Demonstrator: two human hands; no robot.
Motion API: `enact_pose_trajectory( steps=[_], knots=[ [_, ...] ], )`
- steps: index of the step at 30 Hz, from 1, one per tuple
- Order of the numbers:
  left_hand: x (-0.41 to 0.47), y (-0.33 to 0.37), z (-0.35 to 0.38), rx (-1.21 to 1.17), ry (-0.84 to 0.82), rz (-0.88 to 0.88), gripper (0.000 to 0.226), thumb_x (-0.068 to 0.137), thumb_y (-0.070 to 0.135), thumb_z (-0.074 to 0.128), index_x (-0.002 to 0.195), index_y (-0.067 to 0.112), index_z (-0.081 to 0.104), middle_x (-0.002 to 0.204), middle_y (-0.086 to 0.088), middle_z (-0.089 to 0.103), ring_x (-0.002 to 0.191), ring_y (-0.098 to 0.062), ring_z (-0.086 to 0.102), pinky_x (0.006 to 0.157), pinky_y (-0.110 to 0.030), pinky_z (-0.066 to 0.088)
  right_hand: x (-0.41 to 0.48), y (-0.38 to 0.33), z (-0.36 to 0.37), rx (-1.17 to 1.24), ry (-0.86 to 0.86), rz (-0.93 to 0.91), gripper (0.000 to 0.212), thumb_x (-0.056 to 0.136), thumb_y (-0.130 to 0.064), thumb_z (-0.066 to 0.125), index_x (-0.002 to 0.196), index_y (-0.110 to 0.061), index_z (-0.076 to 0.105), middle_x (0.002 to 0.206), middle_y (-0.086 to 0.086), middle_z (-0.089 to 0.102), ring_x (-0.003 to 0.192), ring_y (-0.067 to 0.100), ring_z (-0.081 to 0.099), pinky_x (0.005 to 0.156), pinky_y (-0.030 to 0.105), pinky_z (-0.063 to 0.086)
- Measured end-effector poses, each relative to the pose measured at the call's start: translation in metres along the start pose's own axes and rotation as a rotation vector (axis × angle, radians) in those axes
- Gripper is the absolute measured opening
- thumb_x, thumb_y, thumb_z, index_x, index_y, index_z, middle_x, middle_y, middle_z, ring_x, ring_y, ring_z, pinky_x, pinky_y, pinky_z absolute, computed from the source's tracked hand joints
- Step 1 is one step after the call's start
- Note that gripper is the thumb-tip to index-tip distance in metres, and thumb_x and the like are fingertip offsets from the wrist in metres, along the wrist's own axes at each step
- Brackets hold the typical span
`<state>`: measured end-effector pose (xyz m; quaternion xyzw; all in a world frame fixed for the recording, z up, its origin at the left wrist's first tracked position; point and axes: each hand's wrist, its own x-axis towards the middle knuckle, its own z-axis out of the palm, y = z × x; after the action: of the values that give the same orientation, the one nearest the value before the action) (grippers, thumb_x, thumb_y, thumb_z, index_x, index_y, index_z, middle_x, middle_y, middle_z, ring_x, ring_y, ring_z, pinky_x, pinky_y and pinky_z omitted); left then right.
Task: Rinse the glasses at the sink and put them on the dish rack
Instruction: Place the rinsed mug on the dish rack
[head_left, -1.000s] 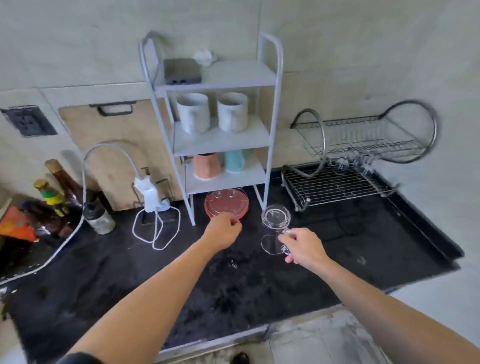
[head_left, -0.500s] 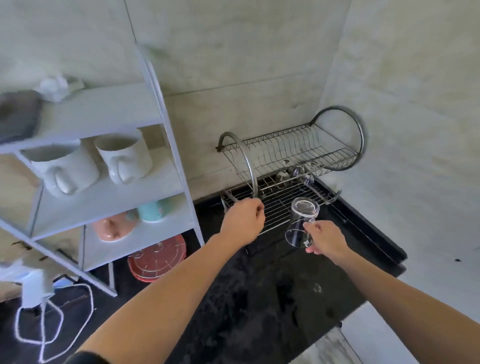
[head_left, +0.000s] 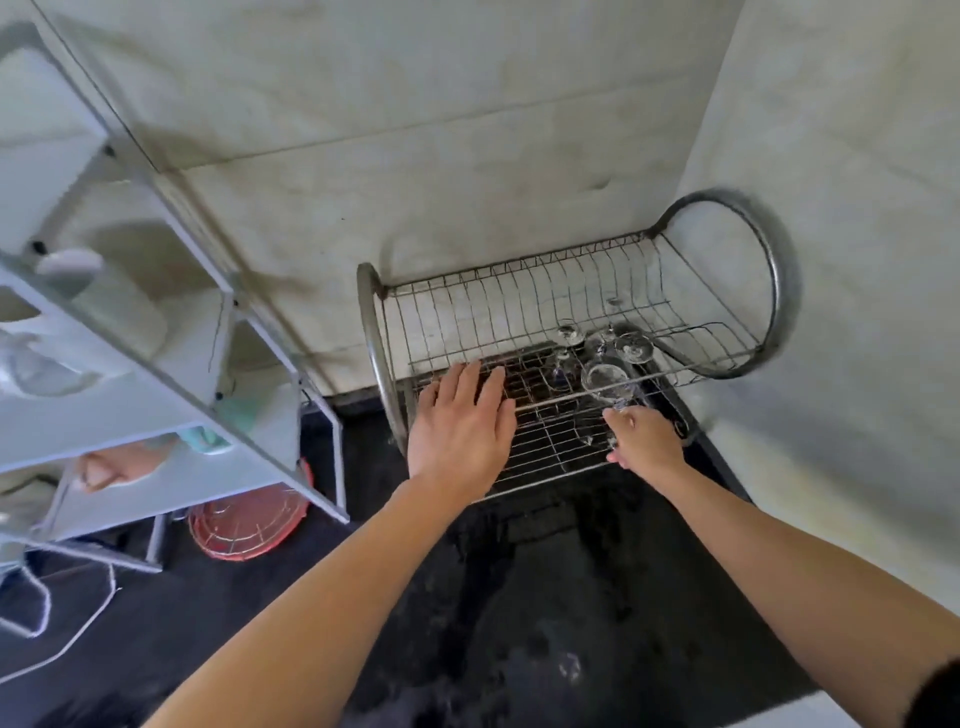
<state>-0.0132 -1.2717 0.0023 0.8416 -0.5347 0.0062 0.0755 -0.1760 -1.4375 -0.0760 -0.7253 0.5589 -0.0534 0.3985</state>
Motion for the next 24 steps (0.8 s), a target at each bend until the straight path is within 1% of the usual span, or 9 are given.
enact_pose_trajectory(
  steps=[2,4,7,10,12,15,19,22,24],
  knots=[
    [0.001,0.002,0.001,0.042,0.049,-0.01,0.052,0.099,0.042,0.02,0.14,0.02,0.043,0.138,-0.006,0.053,0.13,-0.026,0.046,0.108,-0.045,0.035,0.016,0.004,0.002,0.025,-0.021,-0.008,0.038,0.102,-0.039,0.042,0.077,-0.014,0.052,0.06,0.0,0.058,0.059,0.016,0.07,0.058,0.034,0.043],
    [0.001,0.002,0.005,0.044,0.117,0.006,0.049,0.099,0.039,0.026,0.132,0.017,0.053,0.123,-0.005,0.063,0.114,-0.026,0.058,0.099,-0.043,0.043,0.027,0.009,0.006,0.034,-0.024,-0.02,0.049,0.102,-0.041,0.04,0.063,-0.012,0.042,0.046,-0.003,0.047,0.061,0.016,0.072,0.05,0.031,0.038],
    [0.0,0.002,0.007,0.053,0.176,0.013,0.045,0.099,0.037,0.03,0.127,0.016,0.057,0.113,-0.003,0.066,0.102,-0.025,0.062,0.093,-0.041,0.046,0.037,0.018,0.013,0.045,-0.004,-0.058,0.056,0.102,-0.042,0.04,0.055,-0.014,0.031,0.046,-0.004,0.043,0.061,0.018,0.072,0.052,0.035,0.042],
    [0.0,0.003,0.008,0.053,0.189,0.02,0.043,0.099,0.037,0.032,0.125,0.016,0.059,0.109,-0.002,0.067,0.098,-0.024,0.062,0.091,-0.04,0.046,0.045,0.023,0.016,0.022,-0.009,-0.082,0.054,0.101,-0.043,0.041,0.057,-0.013,0.041,0.058,-0.008,0.051,0.061,0.019,0.072,0.056,0.04,0.049],
    [0.0,0.002,0.008,0.05,0.184,0.015,0.043,0.099,0.037,0.032,0.125,0.016,0.059,0.109,-0.002,0.067,0.098,-0.024,0.063,0.091,-0.04,0.047,0.047,0.025,0.015,0.013,-0.033,-0.061,0.044,0.1,-0.042,0.044,0.081,-0.007,0.061,0.066,-0.006,0.058,0.065,0.02,0.072,0.052,0.036,0.048],
    [-0.002,0.002,0.003,0.039,0.137,0.013,0.045,0.099,0.039,0.03,0.125,0.016,0.058,0.11,-0.003,0.067,0.1,-0.025,0.063,0.092,-0.041,0.047,0.037,0.024,0.013,-0.107,0.039,-0.043,0.036,0.094,-0.044,0.053,0.107,-0.011,0.058,0.095,0.004,0.063,0.083,0.028,0.068,0.066,0.038,0.052],
    [-0.008,-0.001,-0.008,-0.018,0.082,0.032,0.048,0.097,0.04,0.029,0.126,0.015,0.057,0.116,-0.006,0.064,0.107,-0.028,0.06,0.095,-0.047,0.045,0.003,0.014,0.016,-0.262,0.252,-0.084,0.046,0.091,-0.034,0.059,0.13,-0.011,0.047,0.134,0.012,0.047,0.116,0.034,0.051,0.078,0.045,0.047],
    [-0.029,-0.007,-0.02,-0.057,0.181,0.117,0.034,0.092,0.029,0.044,0.117,0.012,0.061,0.112,-0.007,0.063,0.104,-0.027,0.059,0.092,-0.046,0.046,-0.029,0.004,0.029,-0.267,0.289,-0.128,0.048,0.092,-0.031,0.059,0.134,-0.015,0.045,0.141,0.01,0.043,0.127,0.033,0.042,0.084,0.048,0.048],
    [-0.059,-0.02,-0.027,-0.087,0.243,0.179,0.026,0.09,0.023,0.048,0.107,0.012,0.065,0.102,-0.006,0.064,0.093,-0.025,0.06,0.084,-0.041,0.049,-0.054,-0.008,0.044,-0.278,0.242,-0.144,0.04,0.094,-0.033,0.055,0.132,-0.021,0.05,0.134,0.006,0.052,0.12,0.029,0.051,0.082,0.043,0.049]
  ],
)
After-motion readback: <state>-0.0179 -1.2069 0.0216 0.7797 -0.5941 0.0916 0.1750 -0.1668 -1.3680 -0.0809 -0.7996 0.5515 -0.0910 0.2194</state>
